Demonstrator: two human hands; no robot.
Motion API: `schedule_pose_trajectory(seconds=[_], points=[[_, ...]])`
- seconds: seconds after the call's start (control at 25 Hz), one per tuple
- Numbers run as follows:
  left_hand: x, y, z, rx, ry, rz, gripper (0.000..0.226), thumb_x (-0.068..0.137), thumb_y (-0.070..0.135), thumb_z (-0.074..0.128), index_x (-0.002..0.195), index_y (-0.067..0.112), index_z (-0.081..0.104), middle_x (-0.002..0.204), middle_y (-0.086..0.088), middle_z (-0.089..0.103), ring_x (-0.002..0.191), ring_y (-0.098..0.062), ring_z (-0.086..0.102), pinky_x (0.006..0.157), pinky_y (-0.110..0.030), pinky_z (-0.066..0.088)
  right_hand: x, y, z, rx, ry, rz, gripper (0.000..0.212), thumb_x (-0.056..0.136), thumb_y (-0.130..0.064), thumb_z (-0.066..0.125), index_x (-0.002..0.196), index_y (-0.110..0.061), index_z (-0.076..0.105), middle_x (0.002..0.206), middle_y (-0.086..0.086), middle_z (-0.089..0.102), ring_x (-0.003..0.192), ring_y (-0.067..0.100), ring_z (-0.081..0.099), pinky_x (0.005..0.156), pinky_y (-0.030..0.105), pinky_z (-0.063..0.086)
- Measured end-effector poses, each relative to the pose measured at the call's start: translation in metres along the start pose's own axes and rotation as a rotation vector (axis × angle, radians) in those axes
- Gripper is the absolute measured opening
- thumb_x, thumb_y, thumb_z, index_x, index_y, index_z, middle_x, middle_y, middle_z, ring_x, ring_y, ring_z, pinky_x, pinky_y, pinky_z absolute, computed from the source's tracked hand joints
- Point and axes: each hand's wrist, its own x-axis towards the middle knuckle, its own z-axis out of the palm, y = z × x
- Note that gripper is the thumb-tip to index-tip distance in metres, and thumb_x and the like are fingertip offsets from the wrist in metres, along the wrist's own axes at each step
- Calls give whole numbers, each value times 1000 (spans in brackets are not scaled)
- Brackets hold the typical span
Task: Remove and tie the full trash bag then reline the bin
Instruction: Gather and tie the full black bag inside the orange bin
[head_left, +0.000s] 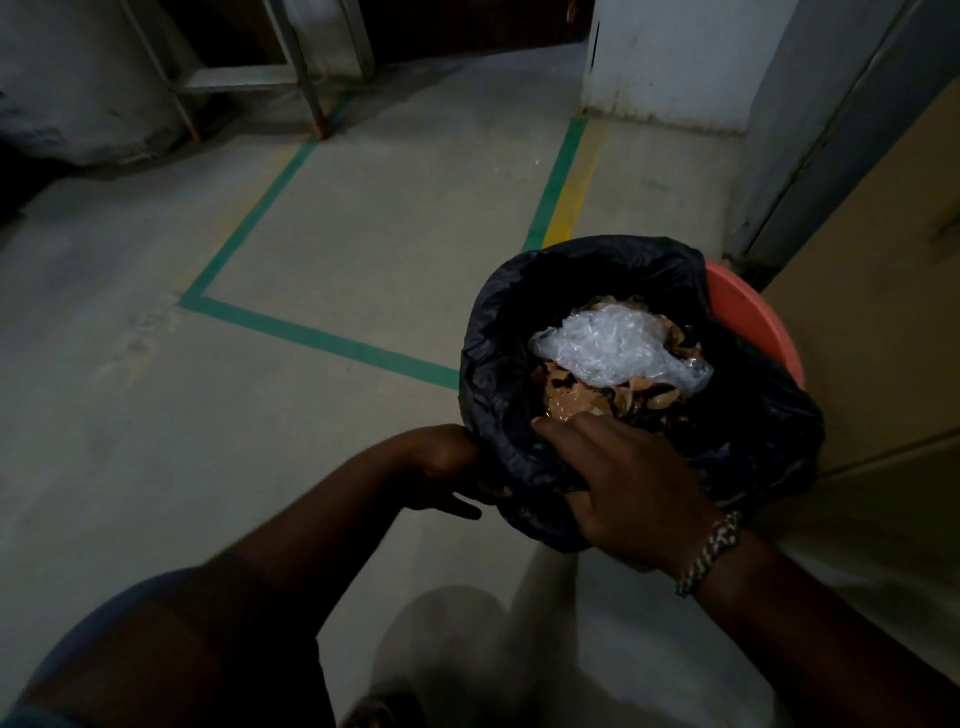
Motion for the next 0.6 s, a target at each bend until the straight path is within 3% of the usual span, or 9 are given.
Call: schedule_pose_trajectory(seconds=[0.08,0.16,0.24,0.32,0.44,0.52,0.6], points=[[-2,6,0,-48,105,76,35,97,13,64,131,2,64,129,-17,67,122,-31,61,104,-33,47,-1,0,1,0,21,0,67,72,-19,58,139,-11,59,116,9,64,102,32,63,81,40,57],[5,11,-16,153,6,155,28,88,21,77,114,10,77,116,-12,75,108,-22,65,93,-27,45,-2,0,0,-27,81,15,59,77,-18,55,135,-10,62,115,10,63,101,31,61,82,37,56],[1,23,-24,105,19,237,11,90,21,74,85,23,83,81,4,79,77,-10,72,83,-31,52,-2,1,-3,-58,182,47,46,84,-14,56,129,-10,65,109,9,61,94,27,59,79,33,50],[-13,32,-16,-15,277,325,31,101,21,57,74,24,72,54,14,69,51,-1,66,69,-30,56,-3,2,-7,-62,279,101,38,90,-9,60,127,-10,67,102,9,60,86,28,58,74,35,50],[-27,46,-10,-151,303,319,23,101,23,54,81,16,62,72,0,66,65,-13,64,60,-25,55,-3,2,-16,-55,453,146,24,97,-15,63,118,-6,71,97,12,63,84,33,64,70,45,55],[-46,53,1,-290,238,436,19,96,21,58,88,7,68,83,-12,72,76,-25,70,69,-30,58,-4,-3,-23,-51,561,97,19,94,-21,71,102,-4,73,90,11,66,78,33,66,65,45,55],[-52,54,14,-401,73,457,25,92,22,54,104,7,71,99,-16,74,90,-31,71,80,-40,56,-4,-16,-24,-61,535,25,27,90,-31,76,97,-5,73,86,10,66,73,31,65,60,42,54]])
